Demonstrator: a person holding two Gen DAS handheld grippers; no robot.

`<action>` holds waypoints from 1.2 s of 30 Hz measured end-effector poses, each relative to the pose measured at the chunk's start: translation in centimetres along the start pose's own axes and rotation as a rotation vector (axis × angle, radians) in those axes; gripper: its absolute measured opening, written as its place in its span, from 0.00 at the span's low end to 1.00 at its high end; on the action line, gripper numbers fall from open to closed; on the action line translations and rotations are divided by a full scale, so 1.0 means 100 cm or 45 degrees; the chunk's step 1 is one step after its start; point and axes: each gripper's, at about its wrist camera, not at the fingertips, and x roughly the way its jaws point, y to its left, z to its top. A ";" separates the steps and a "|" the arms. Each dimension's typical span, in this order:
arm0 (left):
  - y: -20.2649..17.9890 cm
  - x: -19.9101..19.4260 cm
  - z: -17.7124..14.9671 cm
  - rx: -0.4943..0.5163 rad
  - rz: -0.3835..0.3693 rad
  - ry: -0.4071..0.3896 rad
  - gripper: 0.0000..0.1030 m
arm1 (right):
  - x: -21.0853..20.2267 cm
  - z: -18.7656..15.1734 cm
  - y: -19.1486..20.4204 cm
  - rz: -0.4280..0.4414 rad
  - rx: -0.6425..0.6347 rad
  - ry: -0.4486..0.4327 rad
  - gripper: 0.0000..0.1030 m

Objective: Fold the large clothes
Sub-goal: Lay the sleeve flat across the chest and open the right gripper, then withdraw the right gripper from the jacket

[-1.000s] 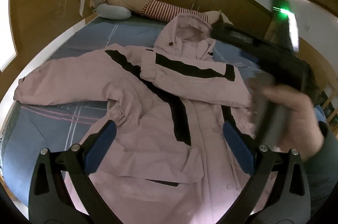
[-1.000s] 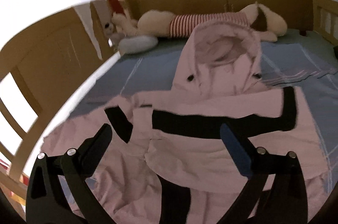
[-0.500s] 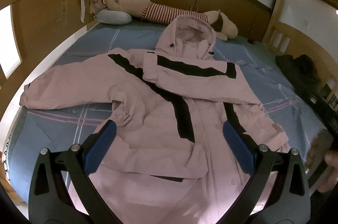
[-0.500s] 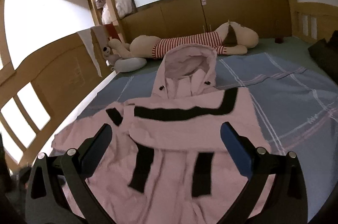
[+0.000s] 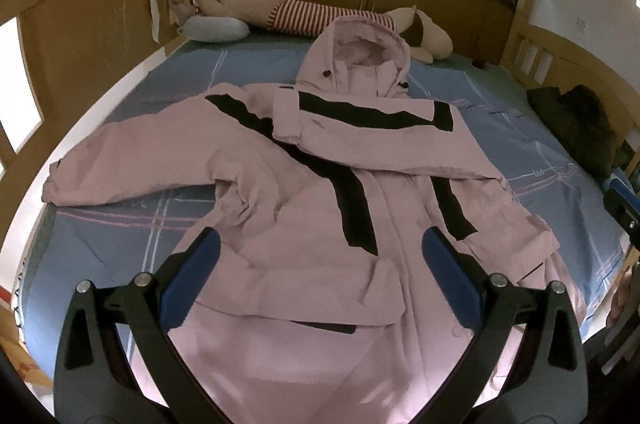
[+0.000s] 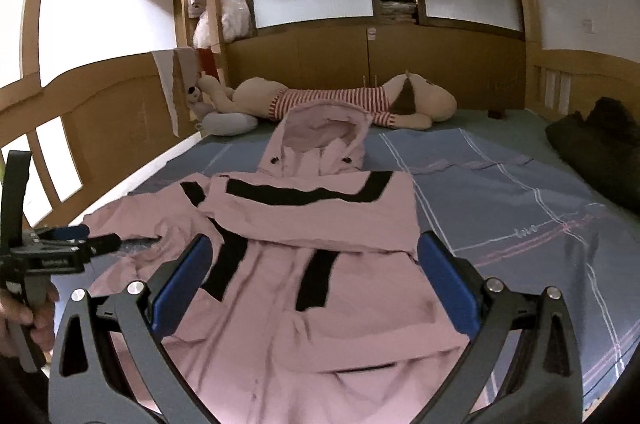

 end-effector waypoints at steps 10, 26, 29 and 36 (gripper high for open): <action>-0.008 0.010 0.001 0.019 0.023 0.009 0.98 | -0.009 -0.002 -0.023 -0.012 0.044 0.007 0.99; 0.017 0.010 0.008 -0.101 -0.013 0.031 0.98 | -0.014 0.001 -0.019 0.010 0.037 -0.017 0.99; 0.039 0.006 0.019 -0.221 -0.047 0.026 0.98 | -0.016 0.002 -0.017 0.015 0.034 -0.015 0.99; 0.111 -0.013 0.037 -0.566 -0.205 -0.059 0.98 | -0.015 0.003 -0.015 0.021 0.033 -0.011 0.99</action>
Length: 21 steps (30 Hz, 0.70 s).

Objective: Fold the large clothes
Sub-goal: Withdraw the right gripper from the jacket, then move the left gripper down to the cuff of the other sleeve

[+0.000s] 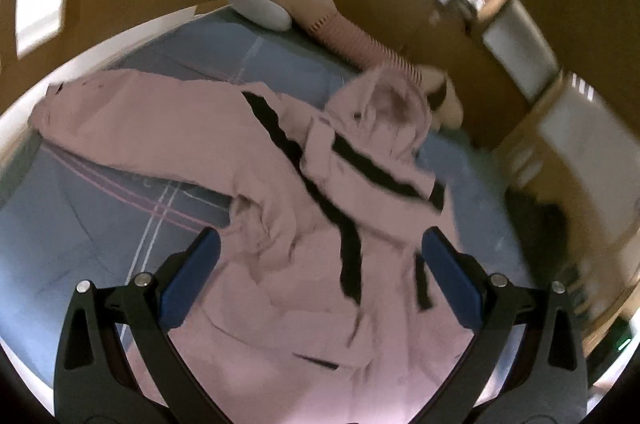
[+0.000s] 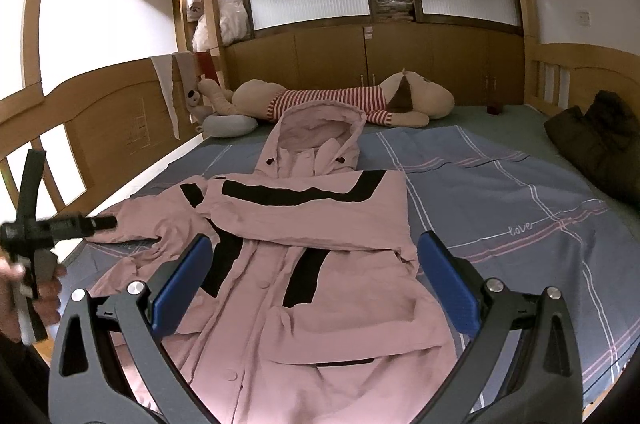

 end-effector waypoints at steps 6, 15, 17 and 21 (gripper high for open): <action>0.104 -0.019 0.038 -0.486 -0.311 -0.112 0.98 | 0.000 0.000 0.001 -0.002 0.001 -0.001 0.99; 0.237 -0.015 0.057 -0.938 -0.511 -0.207 0.98 | 0.003 -0.004 0.006 0.023 0.003 0.013 0.99; 0.252 -0.014 0.055 -0.970 -0.459 -0.225 0.98 | 0.005 -0.004 0.005 0.029 0.004 0.017 0.99; 0.283 -0.001 0.047 -1.076 -0.332 -0.240 0.97 | 0.007 -0.005 0.005 0.042 0.018 0.030 0.99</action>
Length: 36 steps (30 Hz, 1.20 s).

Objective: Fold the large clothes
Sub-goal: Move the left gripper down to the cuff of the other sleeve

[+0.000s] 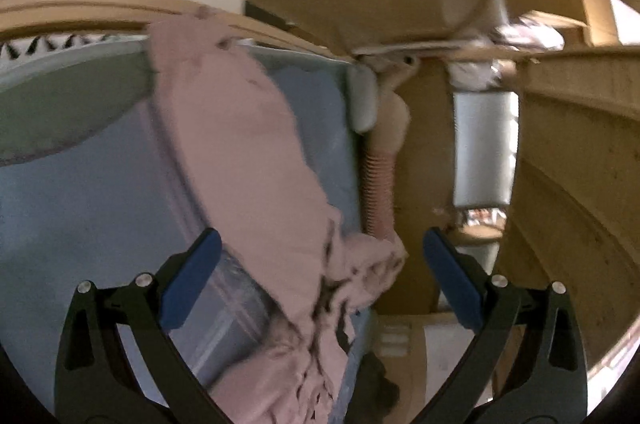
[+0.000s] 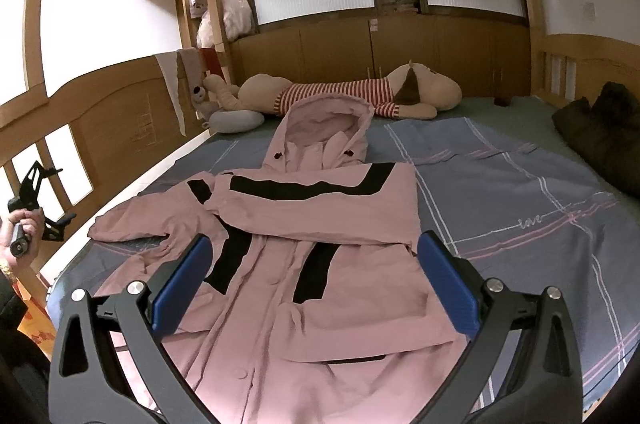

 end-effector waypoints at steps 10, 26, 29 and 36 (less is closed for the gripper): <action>0.035 0.021 0.019 -0.005 0.210 -0.107 0.97 | 0.010 -0.001 0.009 0.023 -0.025 0.032 0.99; 0.035 0.049 0.033 0.245 0.246 -0.194 0.96 | 0.025 -0.009 0.013 0.003 -0.059 0.098 0.99; 0.033 0.055 0.035 0.289 0.253 -0.205 0.96 | 0.029 -0.010 0.015 0.003 -0.068 0.107 0.99; 0.030 0.068 0.052 0.254 0.213 -0.196 0.96 | 0.039 -0.013 0.018 -0.006 -0.073 0.130 0.99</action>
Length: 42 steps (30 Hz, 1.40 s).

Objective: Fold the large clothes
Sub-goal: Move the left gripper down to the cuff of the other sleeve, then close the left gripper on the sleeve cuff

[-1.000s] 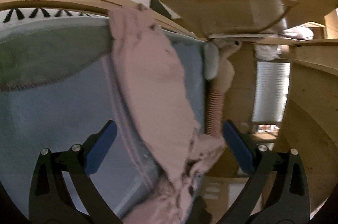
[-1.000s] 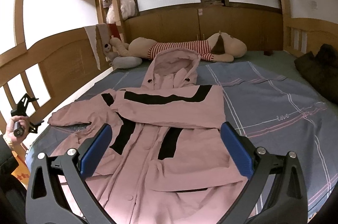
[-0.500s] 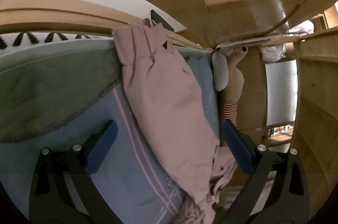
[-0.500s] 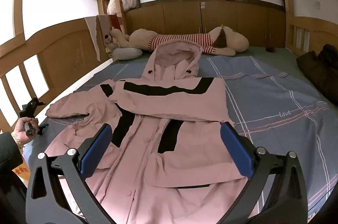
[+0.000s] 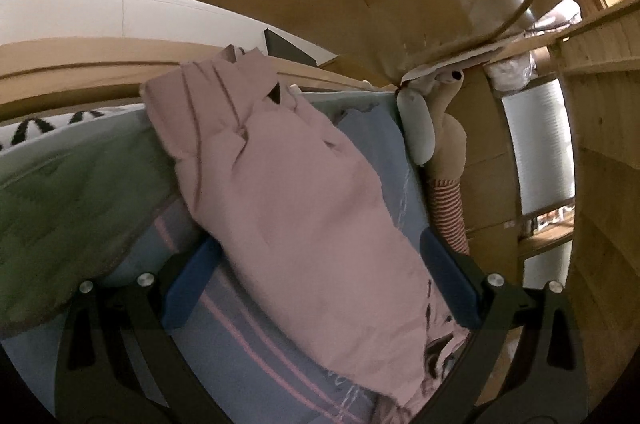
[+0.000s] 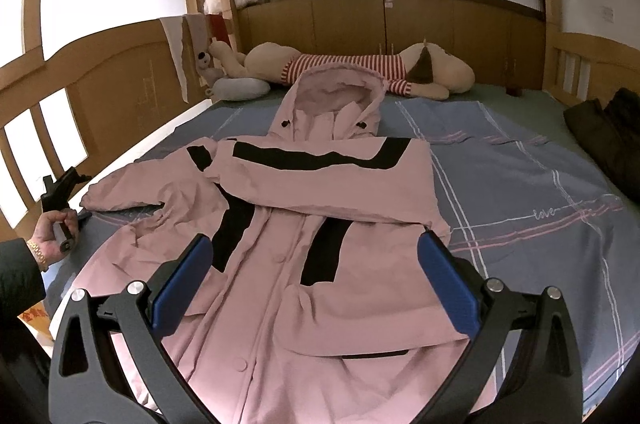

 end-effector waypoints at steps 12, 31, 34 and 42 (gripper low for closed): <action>-0.008 0.020 0.014 0.029 0.027 0.015 0.98 | 0.014 0.000 0.008 0.007 -0.006 0.024 0.99; -0.004 0.048 0.035 0.049 0.033 -0.182 0.66 | 0.034 -0.006 0.017 -0.010 -0.024 0.073 0.99; 0.000 0.051 0.035 0.040 0.062 -0.203 0.47 | 0.039 -0.008 0.019 -0.017 -0.025 0.091 0.99; 0.010 0.051 0.038 0.002 0.029 -0.237 0.22 | 0.054 -0.013 0.029 -0.030 -0.067 0.125 0.99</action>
